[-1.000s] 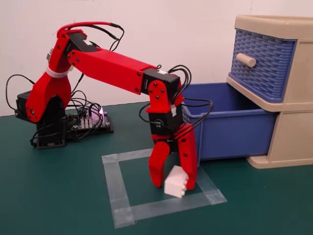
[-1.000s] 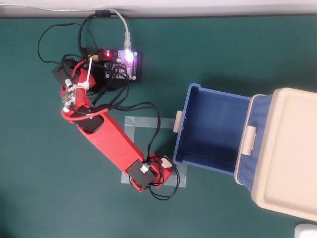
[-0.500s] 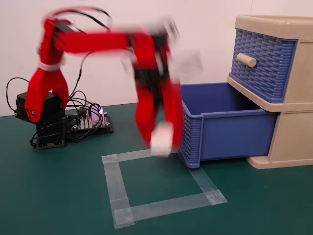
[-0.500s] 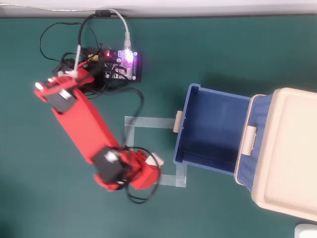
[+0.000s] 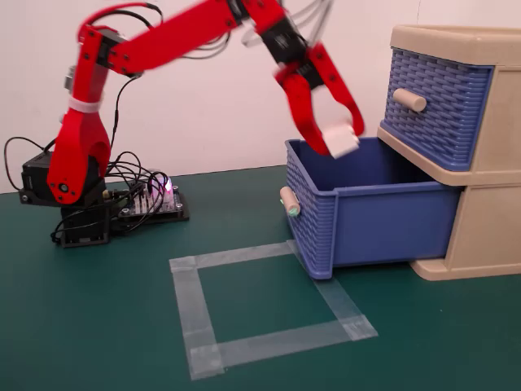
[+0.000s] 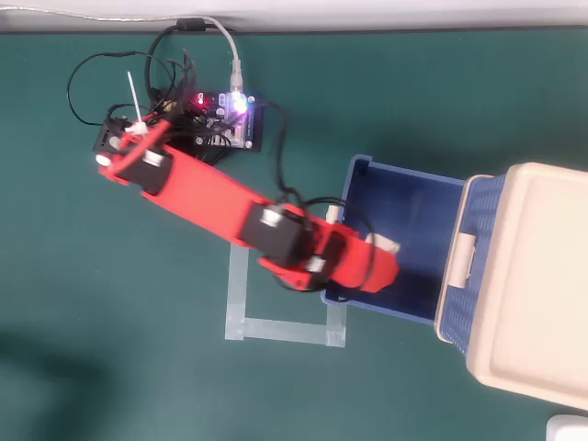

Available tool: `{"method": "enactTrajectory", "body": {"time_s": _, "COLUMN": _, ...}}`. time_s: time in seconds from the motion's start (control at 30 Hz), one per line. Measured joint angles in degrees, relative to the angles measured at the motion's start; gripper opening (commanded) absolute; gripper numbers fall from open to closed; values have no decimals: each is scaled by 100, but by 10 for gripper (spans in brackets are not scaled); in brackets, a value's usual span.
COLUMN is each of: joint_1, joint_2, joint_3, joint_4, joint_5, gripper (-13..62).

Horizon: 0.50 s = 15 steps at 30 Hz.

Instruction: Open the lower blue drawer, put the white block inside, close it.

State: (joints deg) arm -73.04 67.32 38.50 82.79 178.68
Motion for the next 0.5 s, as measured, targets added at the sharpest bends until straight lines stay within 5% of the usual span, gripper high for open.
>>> {"method": "enactTrajectory", "body": {"time_s": 0.1, "joint_1": -167, "joint_2": -387, "joint_3": -44, "joint_4": -105, "joint_5": 0, "gripper": -19}}
{"method": "enactTrajectory", "body": {"time_s": 0.2, "joint_1": -185, "joint_2": -378, "joint_3": -185, "joint_4": -123, "joint_5": 0, "gripper": 301}}
{"method": "enactTrajectory", "body": {"time_s": 0.23, "joint_1": -185, "joint_2": -378, "joint_3": -202, "joint_4": -132, "joint_5": 0, "gripper": 338}}
{"method": "enactTrajectory", "body": {"time_s": 0.5, "joint_1": -264, "joint_2": 967, "joint_3": -211, "joint_4": 615, "joint_5": 35, "gripper": 341}}
